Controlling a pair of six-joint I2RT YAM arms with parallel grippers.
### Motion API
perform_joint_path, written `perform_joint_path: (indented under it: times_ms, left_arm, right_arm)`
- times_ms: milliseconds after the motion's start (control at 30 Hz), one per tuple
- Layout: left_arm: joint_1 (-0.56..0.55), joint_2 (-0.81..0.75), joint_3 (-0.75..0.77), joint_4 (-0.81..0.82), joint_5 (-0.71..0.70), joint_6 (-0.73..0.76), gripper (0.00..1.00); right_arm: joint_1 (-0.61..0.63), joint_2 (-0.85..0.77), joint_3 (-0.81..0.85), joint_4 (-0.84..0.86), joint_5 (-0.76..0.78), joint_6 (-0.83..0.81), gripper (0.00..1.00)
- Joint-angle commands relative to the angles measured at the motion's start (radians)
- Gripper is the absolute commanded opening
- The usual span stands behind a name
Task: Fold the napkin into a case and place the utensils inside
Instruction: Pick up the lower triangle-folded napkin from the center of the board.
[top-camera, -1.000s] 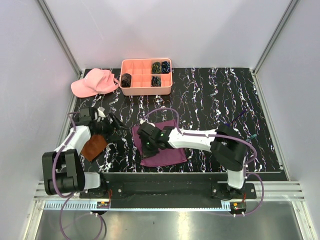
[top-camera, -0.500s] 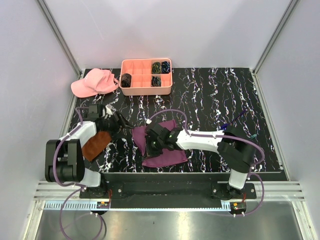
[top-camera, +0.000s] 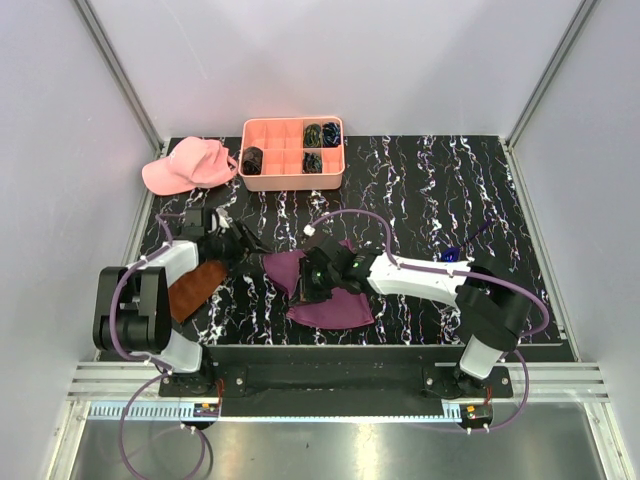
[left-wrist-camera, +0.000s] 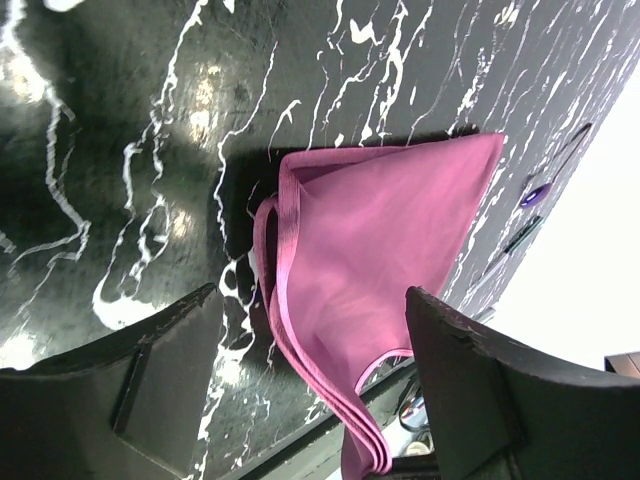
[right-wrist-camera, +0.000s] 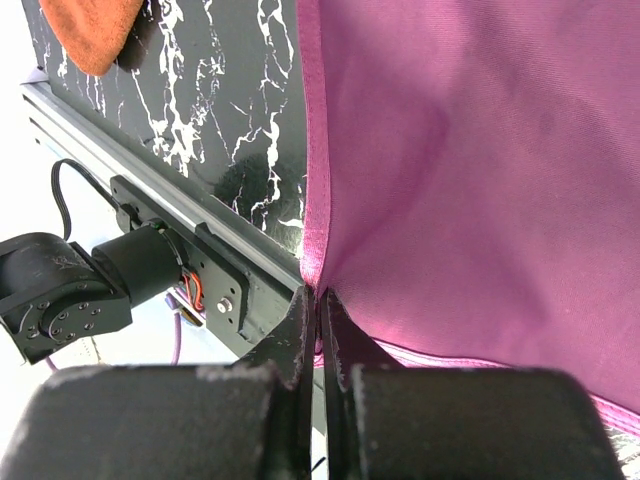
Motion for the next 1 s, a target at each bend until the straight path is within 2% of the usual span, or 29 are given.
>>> perform_joint_path:
  times_ms: [0, 267, 400, 500, 667, 833, 933, 967]
  left_arm:
    - [-0.019, 0.041, -0.02, 0.091, 0.018, -0.036, 0.73]
    - [-0.042, 0.056, -0.046, 0.136, -0.013, -0.069, 0.61]
    - [-0.057, 0.076, -0.044, 0.154, -0.025, -0.078, 0.48]
    - [-0.067, 0.092, -0.041, 0.165, -0.03, -0.087, 0.44]
    - [-0.074, 0.096, -0.037, 0.185, -0.025, -0.099, 0.24]
    - [-0.093, 0.049, -0.001, 0.121, -0.088, -0.078, 0.16]
    - [-0.134, 0.029, 0.046, 0.045, -0.149, -0.053, 0.07]
    - [-0.146, 0.021, 0.066, 0.016, -0.183, -0.049, 0.01]
  right_arm:
    - [-0.009, -0.049, -0.013, 0.043, -0.025, 0.01, 0.0]
    - [-0.014, -0.059, -0.034, 0.052, -0.028, 0.016, 0.0]
    - [-0.014, -0.059, -0.043, 0.062, -0.031, 0.019, 0.0]
    - [-0.014, -0.062, -0.054, 0.065, -0.034, 0.022, 0.0]
    - [-0.014, -0.073, -0.071, 0.074, -0.037, 0.027, 0.0]
    - [-0.014, -0.086, -0.134, 0.081, -0.073, 0.026, 0.0]
    - [-0.012, -0.084, -0.209, 0.15, -0.115, 0.038, 0.0]
    - [-0.011, -0.082, -0.221, 0.166, -0.125, 0.036, 0.0]
